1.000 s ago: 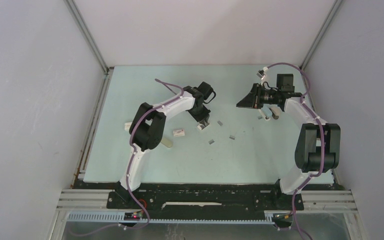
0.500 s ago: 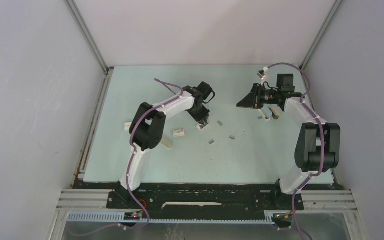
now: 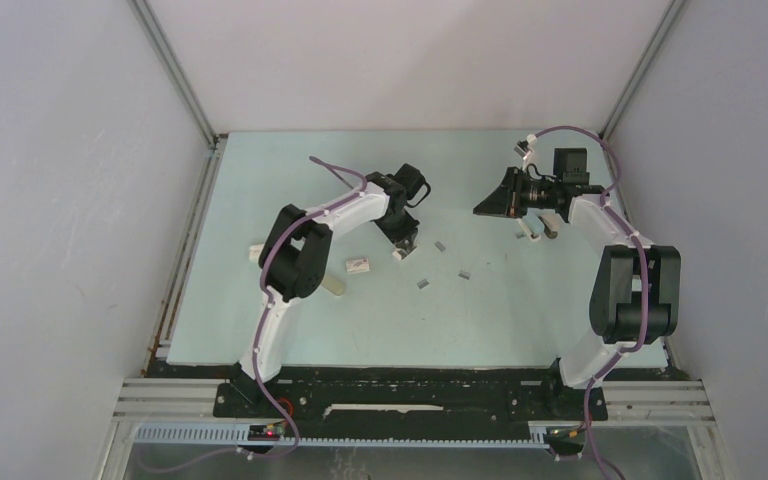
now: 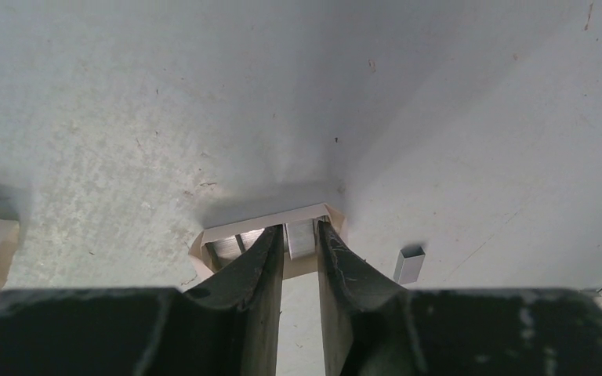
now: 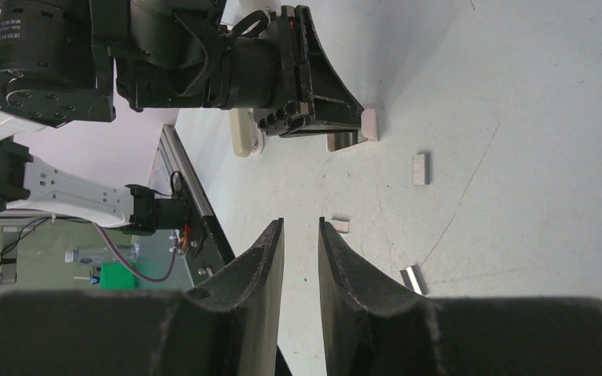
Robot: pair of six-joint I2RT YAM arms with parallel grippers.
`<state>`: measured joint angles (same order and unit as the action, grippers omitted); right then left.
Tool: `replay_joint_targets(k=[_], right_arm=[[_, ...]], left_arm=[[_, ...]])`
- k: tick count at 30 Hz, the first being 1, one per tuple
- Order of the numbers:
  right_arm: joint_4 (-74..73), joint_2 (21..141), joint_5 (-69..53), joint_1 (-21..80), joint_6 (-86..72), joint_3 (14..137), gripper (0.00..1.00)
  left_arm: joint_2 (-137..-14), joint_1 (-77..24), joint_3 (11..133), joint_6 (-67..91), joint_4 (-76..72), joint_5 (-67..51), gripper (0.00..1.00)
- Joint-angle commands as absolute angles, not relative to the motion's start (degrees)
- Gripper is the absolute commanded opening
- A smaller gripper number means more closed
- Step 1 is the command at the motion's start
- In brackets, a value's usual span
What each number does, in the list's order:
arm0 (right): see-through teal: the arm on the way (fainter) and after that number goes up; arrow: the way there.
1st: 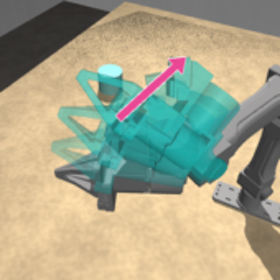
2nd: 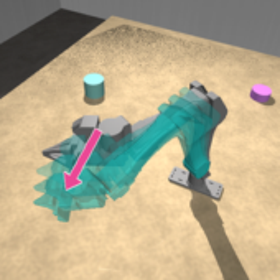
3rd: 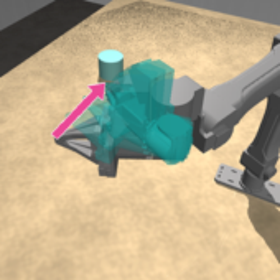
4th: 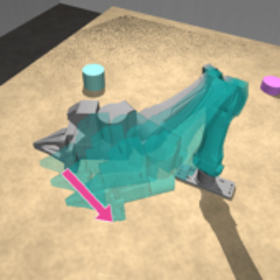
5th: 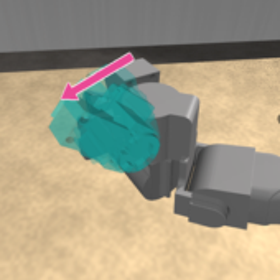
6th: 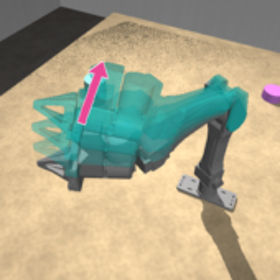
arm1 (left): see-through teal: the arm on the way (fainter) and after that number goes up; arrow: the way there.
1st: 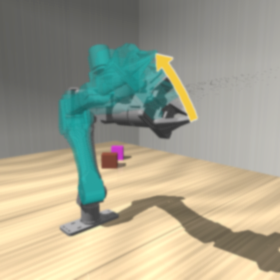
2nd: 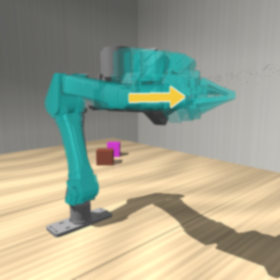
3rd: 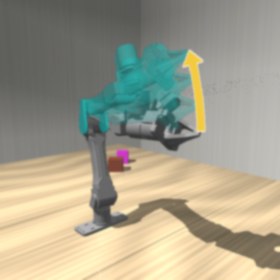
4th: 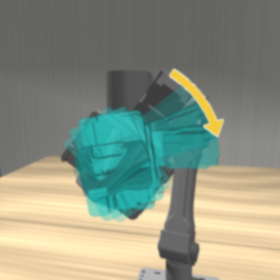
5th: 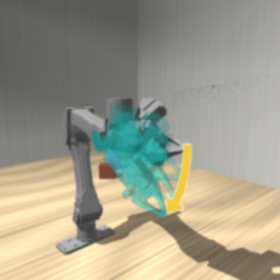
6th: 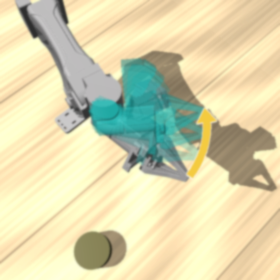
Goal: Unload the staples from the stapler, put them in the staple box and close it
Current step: Place the staple in the staple box, then pick up the staple from the center of the board.
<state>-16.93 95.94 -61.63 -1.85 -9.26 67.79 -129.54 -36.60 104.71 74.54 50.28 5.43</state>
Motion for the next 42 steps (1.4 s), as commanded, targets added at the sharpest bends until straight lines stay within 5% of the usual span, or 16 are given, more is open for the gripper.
replay_joint_targets(k=[1,13,19,26,32,42], right_arm=[[-16.34,95.71,-62.5,-1.82,-8.59,68.06,0.31],[-17.62,94.17,-62.53,-0.15,-4.02,68.1,0.31],[-23.43,92.59,-59.0,5.51,7.94,69.29,0.32],[-28.47,93.18,-44.16,14.47,16.41,71.22,0.33],[-30.63,94.62,-33.01,21.0,20.16,72.22,0.34],[-33.53,98.75,-24.88,23.71,22.76,74.82,0.36]], left_arm=[[-124.38,-36.65,107.19,72.57,50.52,8.3,0.27],[-117.94,-37.13,103.14,67.3,49.23,10.36,0.27],[-105.15,-37.43,92.03,56.0,42.26,17.64,0.28],[-83.51,-37.37,74.15,46.25,34.9,29.64,0.56],[-65.02,-37.11,58.92,41.02,27.58,36.59,0.98],[-40.87,-30.59,34.83,41.41,13.8,28.73,1.0]])
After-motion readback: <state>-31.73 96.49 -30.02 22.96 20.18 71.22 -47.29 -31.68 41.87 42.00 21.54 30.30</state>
